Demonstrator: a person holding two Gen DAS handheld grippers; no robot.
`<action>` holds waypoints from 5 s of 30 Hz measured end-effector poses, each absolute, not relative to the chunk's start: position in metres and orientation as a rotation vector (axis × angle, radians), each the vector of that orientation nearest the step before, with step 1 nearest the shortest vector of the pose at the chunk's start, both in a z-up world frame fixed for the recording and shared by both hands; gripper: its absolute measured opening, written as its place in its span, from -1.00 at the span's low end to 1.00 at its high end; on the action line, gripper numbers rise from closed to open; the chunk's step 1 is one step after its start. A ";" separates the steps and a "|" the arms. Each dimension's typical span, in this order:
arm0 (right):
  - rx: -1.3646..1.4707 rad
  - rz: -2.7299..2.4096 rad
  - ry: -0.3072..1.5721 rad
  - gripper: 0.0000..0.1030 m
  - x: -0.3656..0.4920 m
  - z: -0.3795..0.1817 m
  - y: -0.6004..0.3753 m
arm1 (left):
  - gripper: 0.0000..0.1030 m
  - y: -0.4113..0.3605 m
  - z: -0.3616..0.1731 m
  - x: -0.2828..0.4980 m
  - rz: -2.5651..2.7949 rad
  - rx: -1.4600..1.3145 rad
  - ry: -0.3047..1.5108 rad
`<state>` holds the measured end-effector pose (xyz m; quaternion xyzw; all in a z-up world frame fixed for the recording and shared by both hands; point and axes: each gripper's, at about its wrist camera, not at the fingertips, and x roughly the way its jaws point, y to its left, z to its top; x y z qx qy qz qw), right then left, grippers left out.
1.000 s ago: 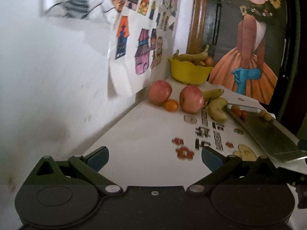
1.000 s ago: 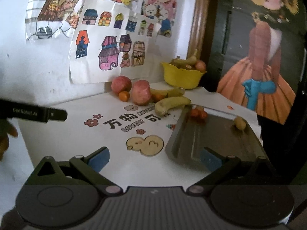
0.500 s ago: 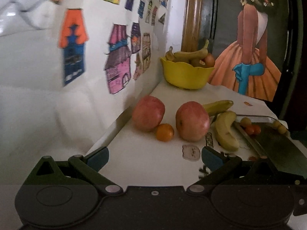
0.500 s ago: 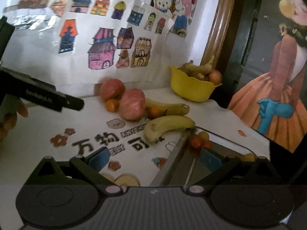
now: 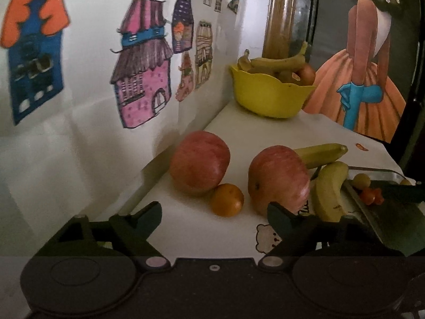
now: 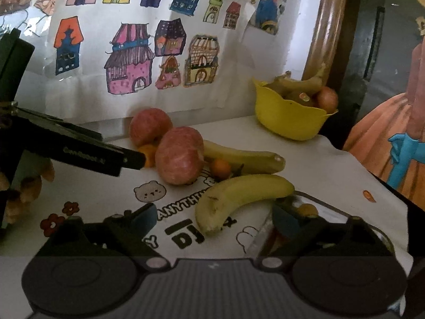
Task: Organize fruits
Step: 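Move the left tool to a small orange while the right tool moves to a yellow banana, then close the left tool on the small orange while the right tool grasps the banana, then carry the orange in the left tool to the tray while the right tool carries the banana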
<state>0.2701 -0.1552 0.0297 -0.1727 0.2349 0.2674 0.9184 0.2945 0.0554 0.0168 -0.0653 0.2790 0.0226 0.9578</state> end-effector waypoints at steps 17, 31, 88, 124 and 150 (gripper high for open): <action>-0.322 0.555 0.605 0.25 0.308 0.015 -0.142 | -0.01 0.058 0.007 0.317 0.020 -0.183 0.598; -0.323 0.528 0.629 -0.10 0.312 0.011 -0.139 | -0.36 0.062 0.008 0.315 -0.011 -0.229 0.617; -0.142 0.565 0.591 -0.19 0.156 0.001 -0.149 | -0.35 0.027 0.009 0.153 -0.161 -0.153 0.599; 0.074 0.375 0.327 -0.25 0.164 0.046 -0.334 | -0.35 -0.096 0.061 0.252 -0.281 -0.169 0.472; -0.132 0.346 0.453 -0.26 0.244 0.004 -0.332 | -0.34 -0.123 0.009 0.330 -0.319 -0.141 0.623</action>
